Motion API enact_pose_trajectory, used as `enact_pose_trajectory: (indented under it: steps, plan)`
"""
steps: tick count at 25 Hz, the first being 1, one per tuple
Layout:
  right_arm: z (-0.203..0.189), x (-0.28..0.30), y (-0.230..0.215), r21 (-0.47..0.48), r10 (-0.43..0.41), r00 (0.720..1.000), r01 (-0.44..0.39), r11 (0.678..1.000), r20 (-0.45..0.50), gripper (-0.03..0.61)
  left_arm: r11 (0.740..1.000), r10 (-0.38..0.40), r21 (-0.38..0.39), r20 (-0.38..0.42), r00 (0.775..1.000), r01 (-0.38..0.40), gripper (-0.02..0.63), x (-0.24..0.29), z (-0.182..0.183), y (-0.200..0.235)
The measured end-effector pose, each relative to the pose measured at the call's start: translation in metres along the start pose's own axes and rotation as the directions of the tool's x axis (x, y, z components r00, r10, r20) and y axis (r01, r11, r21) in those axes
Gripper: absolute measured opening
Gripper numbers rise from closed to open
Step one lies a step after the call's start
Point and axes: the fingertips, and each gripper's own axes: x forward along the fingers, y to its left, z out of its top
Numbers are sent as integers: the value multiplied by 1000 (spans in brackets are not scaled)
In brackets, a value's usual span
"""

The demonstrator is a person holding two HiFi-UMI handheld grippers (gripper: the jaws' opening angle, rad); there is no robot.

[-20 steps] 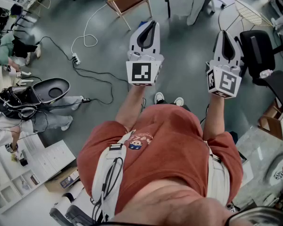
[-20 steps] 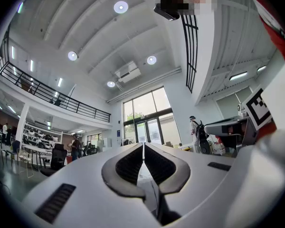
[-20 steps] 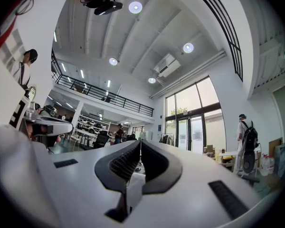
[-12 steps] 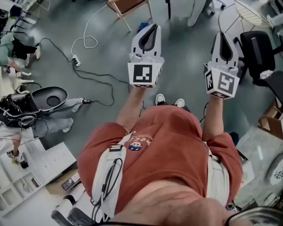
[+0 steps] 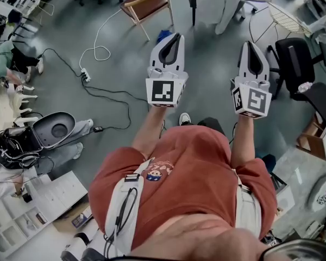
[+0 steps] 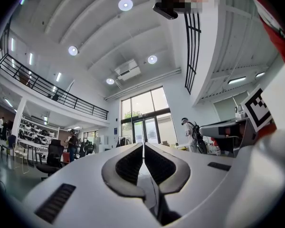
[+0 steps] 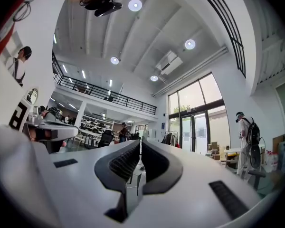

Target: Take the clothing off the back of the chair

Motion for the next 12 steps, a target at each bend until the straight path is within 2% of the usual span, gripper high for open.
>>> enact_pose_trajectory:
  steps: [6, 12]
  plan:
    - [1, -2, 3, 18, -20, 1000, 20, 1000, 0, 26, 1000, -8, -14, -1, 1000, 8, 23, -2, -2, 8]
    - [-18, 10, -12, 46, -47, 999, 47, 998, -11, 26, 1000, -21, -14, -15, 1000, 21, 23, 14, -16, 4]
